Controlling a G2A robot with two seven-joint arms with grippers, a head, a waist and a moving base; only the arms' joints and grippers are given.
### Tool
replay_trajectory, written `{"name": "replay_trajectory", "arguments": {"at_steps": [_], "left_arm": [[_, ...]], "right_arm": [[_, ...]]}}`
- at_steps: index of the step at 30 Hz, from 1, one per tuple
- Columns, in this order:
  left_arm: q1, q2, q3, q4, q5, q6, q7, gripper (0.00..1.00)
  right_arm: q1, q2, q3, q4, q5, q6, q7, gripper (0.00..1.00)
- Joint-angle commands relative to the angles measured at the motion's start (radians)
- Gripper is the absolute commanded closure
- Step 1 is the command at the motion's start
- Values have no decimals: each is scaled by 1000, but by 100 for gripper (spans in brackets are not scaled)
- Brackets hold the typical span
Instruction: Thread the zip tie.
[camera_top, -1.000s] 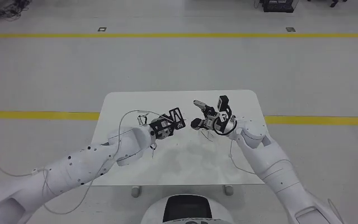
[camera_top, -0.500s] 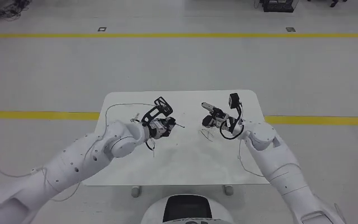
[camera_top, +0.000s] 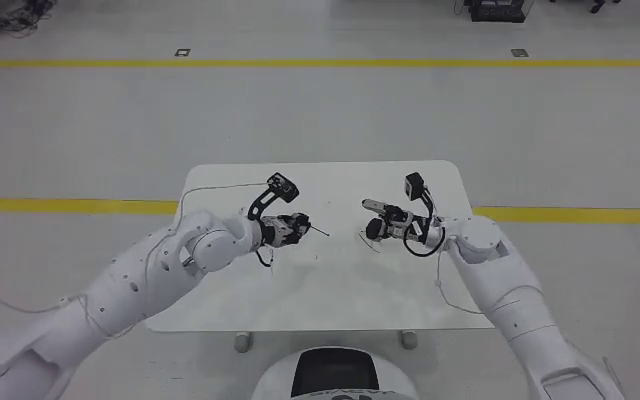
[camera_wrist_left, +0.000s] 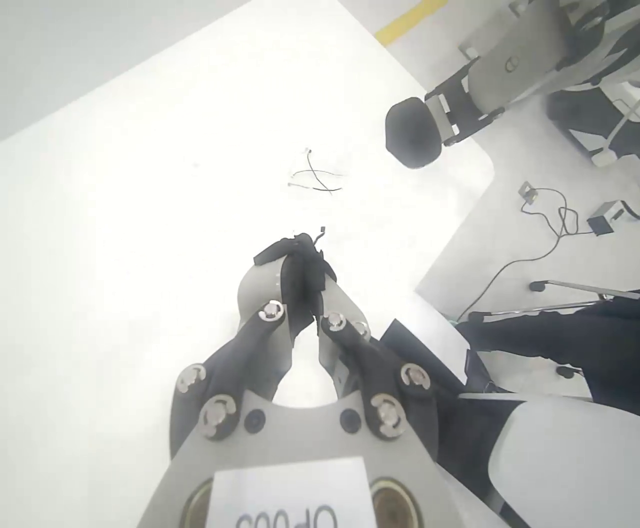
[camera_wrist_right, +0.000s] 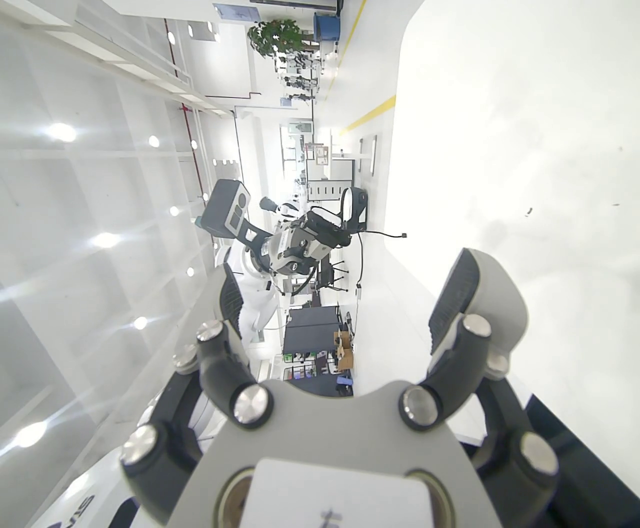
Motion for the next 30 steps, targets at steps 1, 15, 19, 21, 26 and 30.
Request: {"name": "replay_trajectory", "arguments": {"at_steps": [1, 15, 19, 21, 26, 30], "left_arm": [[5, -1, -2, 7, -6, 7, 7, 100], [74, -37, -81, 164, -635, -28, -81, 100], [85, -49, -86, 196, -715, -47, -93, 100], [94, -56, -86, 212, -737, -41, -77, 100], [108, -68, -94, 234, -803, -42, -68, 100], [109, -70, -94, 237, -802, -40, -69, 100]], "right_arm": [[0, 0, 0, 0, 0, 0, 0, 0], [9, 4, 3, 104, 48, -230, 136, 0], [25, 0, -11, 132, 64, -263, 162, 0], [30, -2, -14, 145, 65, -263, 159, 0], [39, -8, -27, 156, 62, -263, 153, 0], [41, -10, -31, 161, 65, -263, 162, 0]]}}
